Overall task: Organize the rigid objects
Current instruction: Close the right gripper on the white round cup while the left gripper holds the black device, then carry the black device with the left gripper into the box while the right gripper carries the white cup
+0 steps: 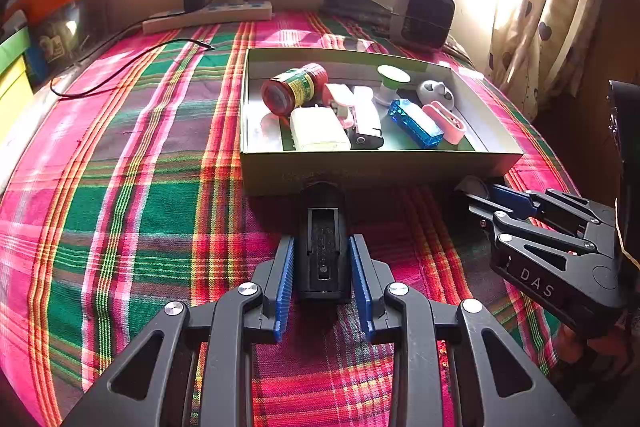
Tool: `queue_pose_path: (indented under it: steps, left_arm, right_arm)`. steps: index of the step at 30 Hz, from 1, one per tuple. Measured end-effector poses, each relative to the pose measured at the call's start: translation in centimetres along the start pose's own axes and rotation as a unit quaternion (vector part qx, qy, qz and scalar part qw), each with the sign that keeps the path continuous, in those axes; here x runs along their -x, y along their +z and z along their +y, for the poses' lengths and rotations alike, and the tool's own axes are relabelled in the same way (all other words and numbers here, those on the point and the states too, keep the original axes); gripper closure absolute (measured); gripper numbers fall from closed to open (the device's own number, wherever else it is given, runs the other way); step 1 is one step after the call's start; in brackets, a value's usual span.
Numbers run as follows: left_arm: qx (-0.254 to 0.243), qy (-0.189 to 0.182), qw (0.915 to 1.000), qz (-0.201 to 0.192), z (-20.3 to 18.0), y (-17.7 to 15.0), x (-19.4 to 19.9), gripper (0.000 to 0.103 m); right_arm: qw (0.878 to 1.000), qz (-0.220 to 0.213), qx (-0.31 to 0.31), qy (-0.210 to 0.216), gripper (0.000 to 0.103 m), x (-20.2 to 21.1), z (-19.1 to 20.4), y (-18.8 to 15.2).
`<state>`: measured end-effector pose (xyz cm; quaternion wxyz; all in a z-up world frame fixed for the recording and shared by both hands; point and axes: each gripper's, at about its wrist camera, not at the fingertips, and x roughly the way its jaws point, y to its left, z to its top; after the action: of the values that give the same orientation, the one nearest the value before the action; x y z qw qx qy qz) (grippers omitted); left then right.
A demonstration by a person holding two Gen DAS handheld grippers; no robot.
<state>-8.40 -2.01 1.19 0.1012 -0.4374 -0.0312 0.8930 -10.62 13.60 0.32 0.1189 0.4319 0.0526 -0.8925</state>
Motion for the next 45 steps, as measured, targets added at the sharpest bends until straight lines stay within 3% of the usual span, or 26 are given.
queue_pose_path:
  steps: [19, 45]
  left_arm:
    - [-0.001, 0.0, 1.0, 0.0, 0.1, 0.1, 0.1, 0.077]
    - [-0.007, -0.006, 0.9999, -0.014, -0.8, -0.1, 2.6, 0.077]
  right_arm:
    - [1.0, -0.002, 0.004, 0.011, 0.074, 0.5, 0.2, -0.4]
    - [0.999, -0.043, -0.002, 0.02, 0.074, 3.8, -0.4, 0.1]
